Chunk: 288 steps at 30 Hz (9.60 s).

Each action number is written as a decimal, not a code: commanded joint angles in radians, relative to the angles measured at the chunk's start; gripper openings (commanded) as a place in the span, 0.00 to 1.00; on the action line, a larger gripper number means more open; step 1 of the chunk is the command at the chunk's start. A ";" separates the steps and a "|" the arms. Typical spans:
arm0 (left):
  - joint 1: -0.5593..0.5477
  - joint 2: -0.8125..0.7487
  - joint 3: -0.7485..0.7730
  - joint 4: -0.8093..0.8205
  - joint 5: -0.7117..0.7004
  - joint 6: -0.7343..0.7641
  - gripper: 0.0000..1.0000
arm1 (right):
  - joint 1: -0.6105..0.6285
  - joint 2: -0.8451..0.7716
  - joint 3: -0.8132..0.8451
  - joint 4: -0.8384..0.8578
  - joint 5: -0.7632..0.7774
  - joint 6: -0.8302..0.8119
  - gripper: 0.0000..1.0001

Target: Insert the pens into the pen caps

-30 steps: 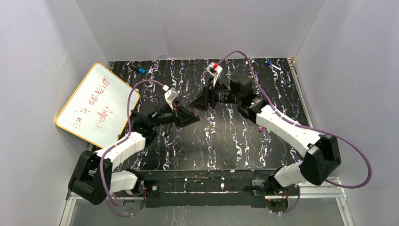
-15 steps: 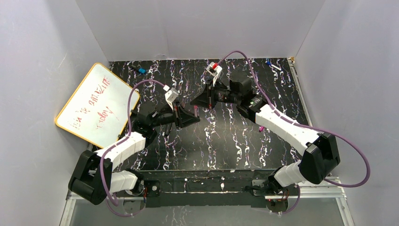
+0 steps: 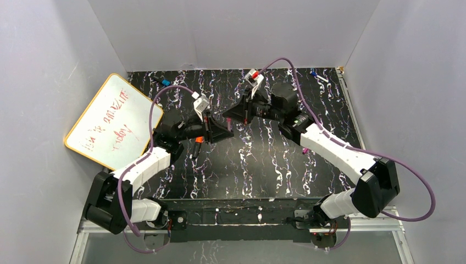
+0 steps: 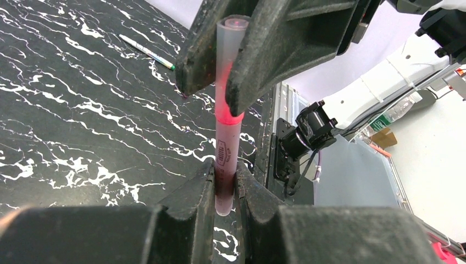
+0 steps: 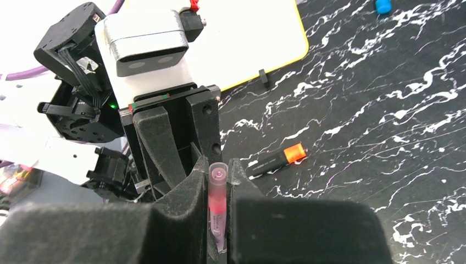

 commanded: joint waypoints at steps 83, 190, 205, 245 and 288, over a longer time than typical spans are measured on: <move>0.126 -0.138 0.372 0.136 -0.298 0.149 0.00 | 0.207 0.091 -0.395 -0.061 -0.142 -0.026 0.01; -0.094 0.022 0.299 -0.931 -0.979 0.430 0.52 | -0.622 -0.028 -0.139 -0.725 0.760 0.263 0.94; -0.093 -0.007 0.302 -0.953 -0.988 0.419 0.78 | -0.655 0.367 0.045 -0.450 0.774 -0.230 0.48; -0.092 0.000 0.340 -0.981 -0.998 0.420 0.80 | -0.740 0.441 -0.092 -0.298 0.652 -0.200 0.36; 0.009 0.023 0.015 -0.196 -0.433 0.017 0.80 | -0.512 -0.071 -0.188 -0.205 0.448 0.022 0.01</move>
